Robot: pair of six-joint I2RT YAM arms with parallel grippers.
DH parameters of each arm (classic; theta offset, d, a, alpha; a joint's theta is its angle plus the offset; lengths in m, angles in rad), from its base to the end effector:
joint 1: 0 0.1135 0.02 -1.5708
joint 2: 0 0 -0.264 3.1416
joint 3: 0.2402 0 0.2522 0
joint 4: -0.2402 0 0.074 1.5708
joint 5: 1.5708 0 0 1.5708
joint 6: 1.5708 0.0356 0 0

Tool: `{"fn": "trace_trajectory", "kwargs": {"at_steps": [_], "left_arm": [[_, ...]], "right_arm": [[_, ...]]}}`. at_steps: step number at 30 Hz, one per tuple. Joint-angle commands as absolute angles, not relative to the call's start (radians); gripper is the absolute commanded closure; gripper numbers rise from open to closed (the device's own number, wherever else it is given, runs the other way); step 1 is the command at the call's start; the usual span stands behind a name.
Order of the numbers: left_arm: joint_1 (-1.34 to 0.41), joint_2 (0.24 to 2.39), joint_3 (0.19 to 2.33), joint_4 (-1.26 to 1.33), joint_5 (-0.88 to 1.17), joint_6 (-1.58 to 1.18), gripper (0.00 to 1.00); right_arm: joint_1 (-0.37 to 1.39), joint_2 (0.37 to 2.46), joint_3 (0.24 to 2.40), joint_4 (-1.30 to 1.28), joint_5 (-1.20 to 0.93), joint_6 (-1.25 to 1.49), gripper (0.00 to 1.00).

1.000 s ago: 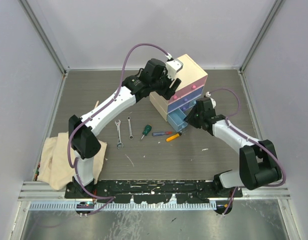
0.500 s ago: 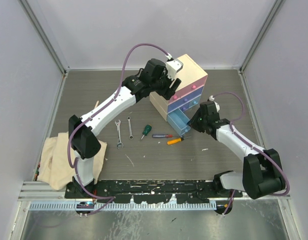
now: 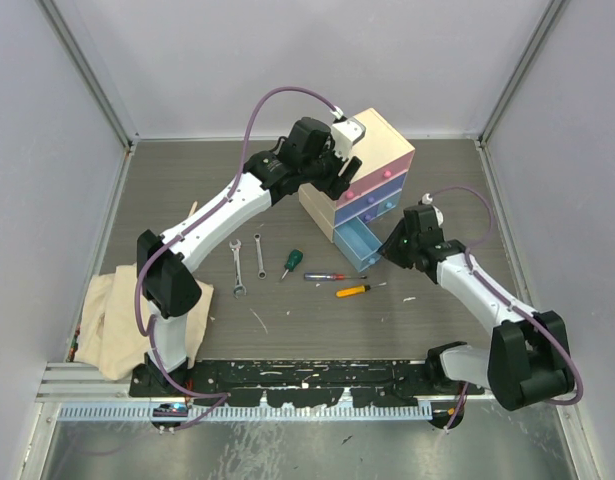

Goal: Sort the tools into containers
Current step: Open the drawer in the storage box, then pick up the screwdriver from the center of the board.

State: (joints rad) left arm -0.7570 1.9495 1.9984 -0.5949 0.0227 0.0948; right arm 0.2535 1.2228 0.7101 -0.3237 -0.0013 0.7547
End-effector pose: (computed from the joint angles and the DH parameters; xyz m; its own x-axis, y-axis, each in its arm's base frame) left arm 0.3287 -0.3117 0.3738 -0.3094 0.4225 -0.8519 0.7333 0.6764 0.0692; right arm 0.2384 0.0618 0.2124 -0.6958 0.5274 -0.4875 0.3089 0.8326 0.4598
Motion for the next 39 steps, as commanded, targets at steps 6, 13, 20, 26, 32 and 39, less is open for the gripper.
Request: {"fn": "trace_trajectory", "kwargs": {"at_steps": [6, 13, 20, 26, 32, 39], "left_arm": [[-0.743, 1.950, 1.979, -0.658, -0.003, 0.092, 0.31], [-0.745, 1.946, 2.024, -0.667, 0.013, 0.080, 0.31], [-0.744, 1.919, 2.068, -0.664, 0.030, 0.062, 0.31], [-0.744, 1.849, 2.047, -0.613, 0.026, 0.041, 0.30], [-0.743, 1.739, 1.976, -0.566, -0.031, 0.036, 0.27], [-0.727, 1.582, 1.790, -0.518, -0.133, 0.049, 0.25]], "right_arm": [[0.245, 1.076, 0.712, -0.338, 0.023, 0.703, 0.64], [0.245, 0.966, 0.635, -0.197, -0.035, 0.635, 0.50], [0.247, 0.876, 0.564, -0.073, -0.084, 0.565, 0.45], [0.282, 0.865, 0.582, -0.165, 0.009, 0.596, 0.47], [0.421, 0.851, 0.576, -0.268, 0.242, 0.750, 0.47], [0.614, 0.884, 0.577, -0.381, 0.441, 1.019, 0.45]]}}
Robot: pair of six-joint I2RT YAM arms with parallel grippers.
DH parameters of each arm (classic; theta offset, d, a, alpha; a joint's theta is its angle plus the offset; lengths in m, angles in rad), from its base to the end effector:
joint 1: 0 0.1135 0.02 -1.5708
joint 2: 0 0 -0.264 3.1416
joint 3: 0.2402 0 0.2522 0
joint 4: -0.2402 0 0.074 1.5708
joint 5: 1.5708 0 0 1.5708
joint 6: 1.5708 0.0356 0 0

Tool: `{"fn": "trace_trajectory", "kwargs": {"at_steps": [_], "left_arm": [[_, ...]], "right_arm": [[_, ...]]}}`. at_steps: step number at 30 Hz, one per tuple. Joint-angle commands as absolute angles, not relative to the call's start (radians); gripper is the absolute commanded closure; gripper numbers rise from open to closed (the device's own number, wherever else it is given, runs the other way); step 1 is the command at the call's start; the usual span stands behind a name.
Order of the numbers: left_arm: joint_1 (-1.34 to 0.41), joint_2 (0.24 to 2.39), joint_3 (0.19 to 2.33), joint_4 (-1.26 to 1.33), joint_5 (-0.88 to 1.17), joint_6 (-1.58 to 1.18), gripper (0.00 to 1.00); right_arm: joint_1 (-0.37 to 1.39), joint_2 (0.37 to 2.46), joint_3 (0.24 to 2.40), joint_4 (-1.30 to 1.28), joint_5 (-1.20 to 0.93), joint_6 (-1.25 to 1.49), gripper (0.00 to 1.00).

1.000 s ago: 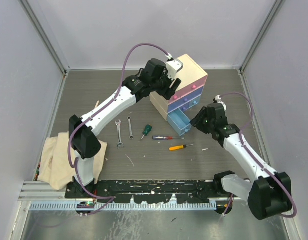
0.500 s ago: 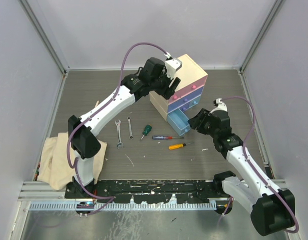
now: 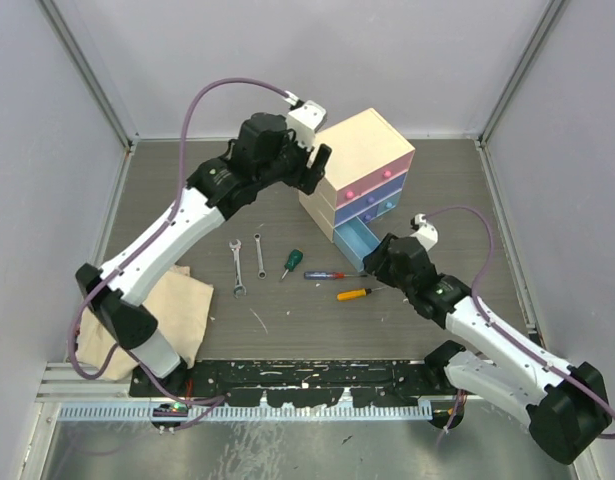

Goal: Sort the tools into containers
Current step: Pick up the screwdriver from the center of the board.

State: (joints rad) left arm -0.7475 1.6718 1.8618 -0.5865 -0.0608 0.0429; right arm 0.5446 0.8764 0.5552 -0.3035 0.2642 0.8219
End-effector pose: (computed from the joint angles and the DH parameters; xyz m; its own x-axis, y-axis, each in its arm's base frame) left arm 0.2779 -0.2546 0.4390 -0.2556 0.2953 -0.9206 0.6490 0.7582 0.0630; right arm 0.1676 0.0907 0.2326 -0.5742 0.4788 -0.6641 0.1493 0.8588 0.4901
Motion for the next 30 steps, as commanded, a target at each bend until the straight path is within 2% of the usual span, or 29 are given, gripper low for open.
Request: {"fn": "trace_trajectory", "kwargs": {"at_steps": [1, 6, 12, 18, 30], "left_arm": [[-0.721, 1.562, 1.764, -0.519, -0.138, 0.049, 0.25], [-0.700, 1.453, 1.609, -0.507, -0.191, 0.065, 0.24], [-0.675, 1.359, 1.431, -0.456, -0.257, 0.049, 0.22], [-0.620, 1.317, 1.341, -0.438, -0.254, 0.001, 0.22], [-0.576, 1.321, 1.308, -0.448, -0.258, -0.012, 0.22]], "right_arm": [[0.636, 0.894, 0.582, -0.408, 0.481, 1.062, 0.44], [0.749, 0.977, 0.637, -0.597, 0.623, 1.365, 0.39], [0.827, 1.121, 0.685, -0.655, 0.628, 1.574, 0.38], [0.844, 1.220, 0.713, -0.641, 0.623, 1.616, 0.38], [0.876, 1.354, 0.779, -0.678, 0.571, 1.660, 0.37]]}}
